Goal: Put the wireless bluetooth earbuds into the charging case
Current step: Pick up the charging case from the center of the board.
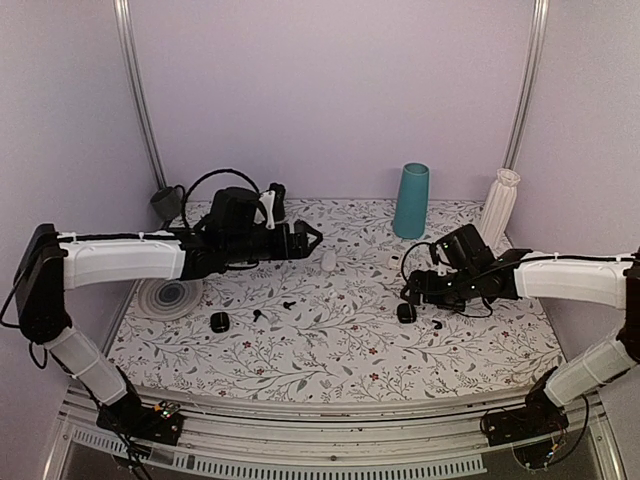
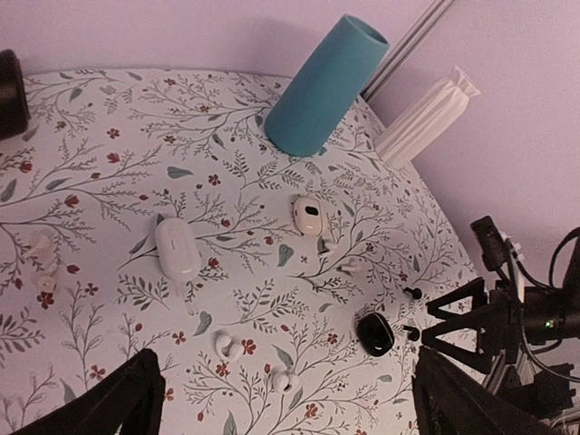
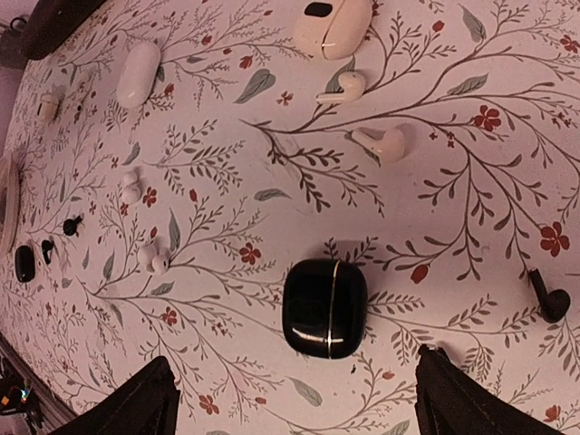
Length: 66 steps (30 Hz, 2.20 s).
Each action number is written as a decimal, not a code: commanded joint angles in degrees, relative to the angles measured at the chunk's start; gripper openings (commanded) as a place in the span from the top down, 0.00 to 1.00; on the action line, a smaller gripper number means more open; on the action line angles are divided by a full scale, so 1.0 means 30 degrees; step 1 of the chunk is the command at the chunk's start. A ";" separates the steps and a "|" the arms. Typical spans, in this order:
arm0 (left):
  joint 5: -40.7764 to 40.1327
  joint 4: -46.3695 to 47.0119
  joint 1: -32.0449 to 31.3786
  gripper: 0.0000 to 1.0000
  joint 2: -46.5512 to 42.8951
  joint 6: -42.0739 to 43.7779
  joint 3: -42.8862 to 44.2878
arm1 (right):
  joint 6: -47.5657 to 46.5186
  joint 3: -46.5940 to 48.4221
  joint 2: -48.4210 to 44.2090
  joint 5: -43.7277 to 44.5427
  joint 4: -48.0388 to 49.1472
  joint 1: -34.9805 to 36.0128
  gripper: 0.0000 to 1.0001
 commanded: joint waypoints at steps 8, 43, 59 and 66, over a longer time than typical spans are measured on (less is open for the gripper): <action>0.6127 0.2402 0.1793 0.04 0.3367 -0.0304 0.2394 | -0.0585 0.6202 0.7276 -0.0535 0.0973 -0.2573 0.20; 0.7255 0.2635 0.2810 0.04 0.2815 -0.1222 0.1450 | -0.1528 1.4919 1.5878 0.3705 -0.2024 -0.2475 0.39; 0.7909 0.3369 0.2937 0.04 0.3212 -0.2269 0.1213 | -0.2654 1.6816 1.7064 0.3031 -0.2689 -0.2123 0.41; 0.7957 0.3613 0.2947 0.04 0.3189 -0.2571 0.1019 | -0.3549 1.6518 1.6990 0.3368 -0.2810 -0.2088 0.41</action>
